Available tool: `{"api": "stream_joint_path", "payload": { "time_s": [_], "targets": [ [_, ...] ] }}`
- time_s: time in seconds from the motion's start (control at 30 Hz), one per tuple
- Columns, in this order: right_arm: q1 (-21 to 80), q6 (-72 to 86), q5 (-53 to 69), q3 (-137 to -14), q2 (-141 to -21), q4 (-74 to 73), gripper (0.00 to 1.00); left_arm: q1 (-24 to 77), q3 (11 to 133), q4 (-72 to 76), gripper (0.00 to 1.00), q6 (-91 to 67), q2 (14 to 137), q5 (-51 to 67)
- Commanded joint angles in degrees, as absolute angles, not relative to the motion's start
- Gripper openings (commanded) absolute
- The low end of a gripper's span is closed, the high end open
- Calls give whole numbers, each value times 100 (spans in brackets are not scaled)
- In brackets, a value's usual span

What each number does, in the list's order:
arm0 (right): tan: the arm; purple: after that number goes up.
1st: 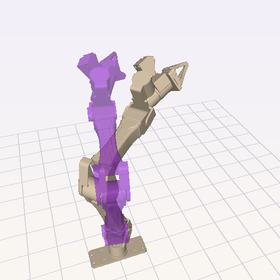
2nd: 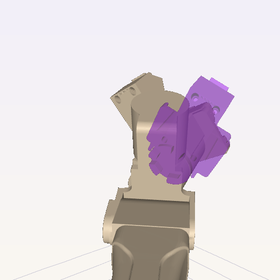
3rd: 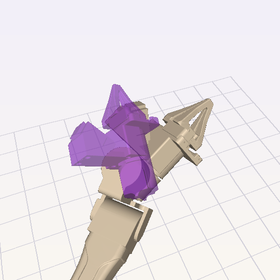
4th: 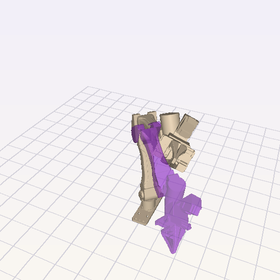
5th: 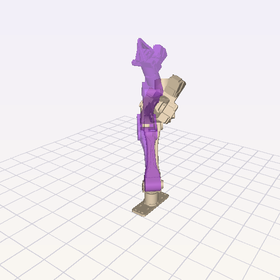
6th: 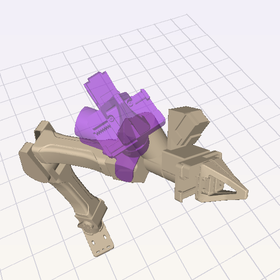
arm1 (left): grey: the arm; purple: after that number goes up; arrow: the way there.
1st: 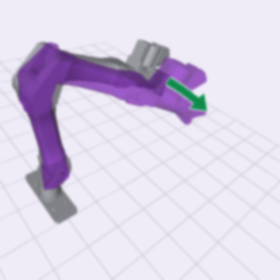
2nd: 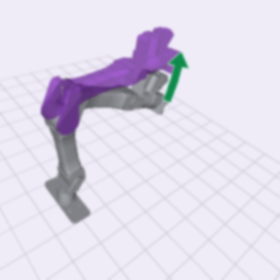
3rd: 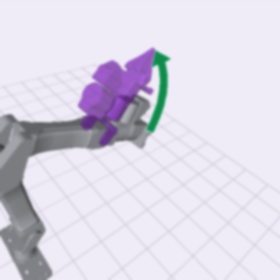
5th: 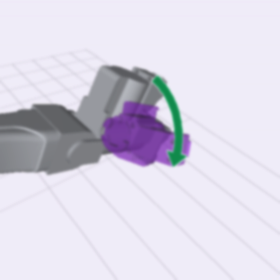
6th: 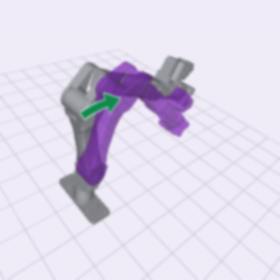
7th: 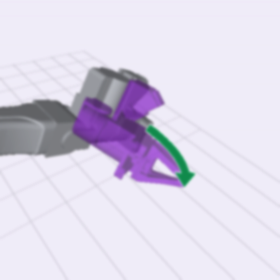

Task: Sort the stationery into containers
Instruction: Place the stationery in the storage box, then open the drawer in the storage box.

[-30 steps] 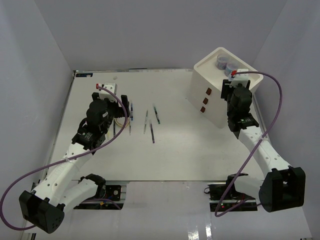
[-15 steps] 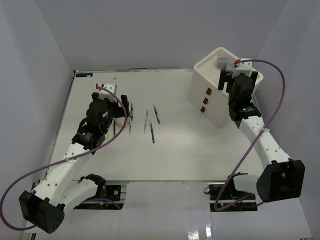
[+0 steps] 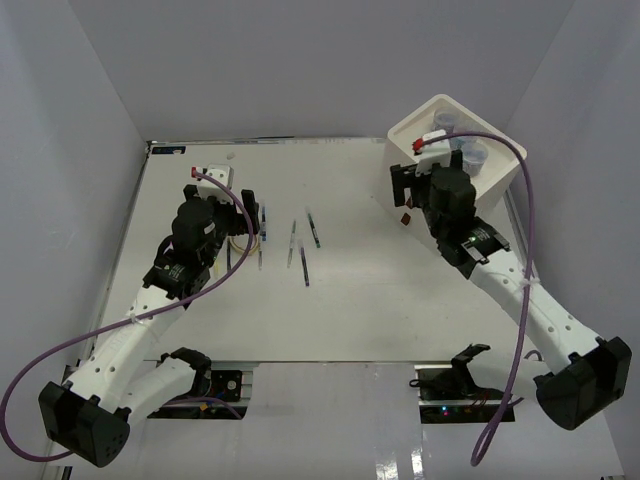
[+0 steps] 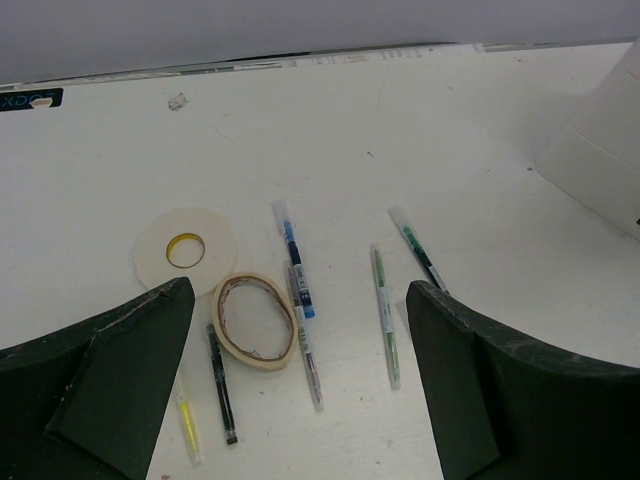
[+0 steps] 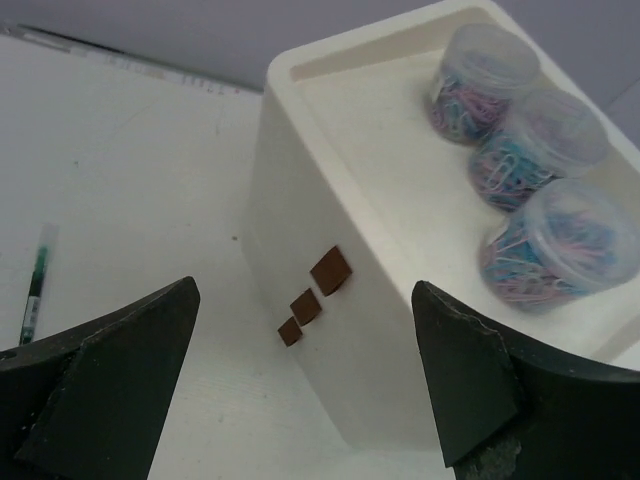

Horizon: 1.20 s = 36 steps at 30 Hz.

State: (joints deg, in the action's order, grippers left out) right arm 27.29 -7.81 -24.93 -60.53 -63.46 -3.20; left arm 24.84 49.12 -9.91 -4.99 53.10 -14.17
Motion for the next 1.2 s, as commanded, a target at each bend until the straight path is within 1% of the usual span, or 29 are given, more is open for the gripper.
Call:
{"api": "stream_joint_path", "payload": {
  "time_s": [0.0, 0.07, 0.1, 0.13, 0.2, 0.23, 0.27, 0.4, 0.53, 0.6, 0.67, 0.93, 1.17],
  "targets": [
    [3400, -1083, -3923, -5898, -6775, -352, 93, 2452, 4913, -984, 98, -562, 5282, -1318],
    [3637, -810, -4410, -5784, -7021, -98, 95, 2452, 4904, -976, 98, -554, 5291, -1345],
    [3708, -643, -4899, -5722, -7092, 69, 96, 2452, 4904, -976, 98, -571, 5291, -1362],
    [3770, -137, -5078, -5713, -7188, 140, 97, 2443, 4904, -976, 98, -571, 5308, -1354],
    [3867, 585, -5465, -5888, -7548, -217, 100, 2443, 4904, -976, 98, -571, 5317, -1362],
    [3876, 1233, -5528, -6141, -7698, -420, 100, 2443, 4904, -984, 98, -563, 5326, -1371],
    [3876, 1483, -5607, -6274, -7978, -718, 96, 2443, 4896, -976, 98, -563, 5326, -1388],
    [3876, 2249, -6256, -6907, -8542, -1151, 85, 2443, 4887, -958, 98, -554, 5317, -1424],
    [3718, 2601, -6398, -7408, -8911, -1406, 79, 2443, 4887, -958, 98, -545, 5274, -1380],
    [3613, 2899, -6346, -7514, -8947, -1494, 74, 2443, 4878, -958, 98, -545, 5238, -1354],
    [3455, 3006, -6162, -7550, -9000, -1494, 72, 2443, 4860, -941, 98, -554, 5203, -1354],
    [3270, 3120, -6029, -7690, -9211, -1600, 69, 2443, 4860, -932, 98, -554, 5159, -1301],
    [3199, 3295, -6029, -7787, -9360, -1652, 59, 2443, 4860, -932, 98, -562, 5186, -1239]
  ]
}}
